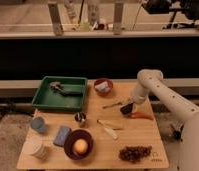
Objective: Place eraser in table surface
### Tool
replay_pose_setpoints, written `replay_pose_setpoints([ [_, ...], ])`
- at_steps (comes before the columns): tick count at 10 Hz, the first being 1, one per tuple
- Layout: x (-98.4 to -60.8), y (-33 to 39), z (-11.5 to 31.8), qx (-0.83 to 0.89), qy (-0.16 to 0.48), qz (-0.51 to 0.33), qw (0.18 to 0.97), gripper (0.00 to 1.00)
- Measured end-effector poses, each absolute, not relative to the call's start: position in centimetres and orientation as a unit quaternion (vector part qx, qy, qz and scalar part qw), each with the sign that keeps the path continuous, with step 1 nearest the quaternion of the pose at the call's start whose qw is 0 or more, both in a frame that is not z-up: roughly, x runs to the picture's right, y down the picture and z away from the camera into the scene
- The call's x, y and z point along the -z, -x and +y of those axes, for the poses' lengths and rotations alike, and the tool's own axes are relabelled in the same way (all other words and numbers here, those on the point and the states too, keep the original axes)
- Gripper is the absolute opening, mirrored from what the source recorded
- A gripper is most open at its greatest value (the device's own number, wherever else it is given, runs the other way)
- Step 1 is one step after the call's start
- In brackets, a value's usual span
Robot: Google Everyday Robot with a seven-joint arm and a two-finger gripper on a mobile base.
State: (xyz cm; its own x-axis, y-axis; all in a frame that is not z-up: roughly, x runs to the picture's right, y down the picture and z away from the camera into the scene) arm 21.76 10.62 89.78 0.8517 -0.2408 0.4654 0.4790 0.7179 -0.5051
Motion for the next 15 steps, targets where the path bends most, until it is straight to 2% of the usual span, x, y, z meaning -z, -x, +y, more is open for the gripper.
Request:
replay_pose_setpoints([
  [2, -89.9, -21.7, 10.7, 0.196, 0.320, -0.185, 0.908, 0.74],
  [3, -90.0, -21.6, 10.7, 0.195, 0.319, -0.186, 0.909, 0.76],
  [8, -90.1, -21.1, 10.4, 0.192, 0.319, -0.193, 0.908, 0.76],
  [11, -90.3, -21.4, 8.7, 0.175, 0.337, -0.148, 0.913, 0.76],
  [15, -90.2, -21.6, 8.6, 0.175, 0.337, -0.146, 0.913, 0.76],
])
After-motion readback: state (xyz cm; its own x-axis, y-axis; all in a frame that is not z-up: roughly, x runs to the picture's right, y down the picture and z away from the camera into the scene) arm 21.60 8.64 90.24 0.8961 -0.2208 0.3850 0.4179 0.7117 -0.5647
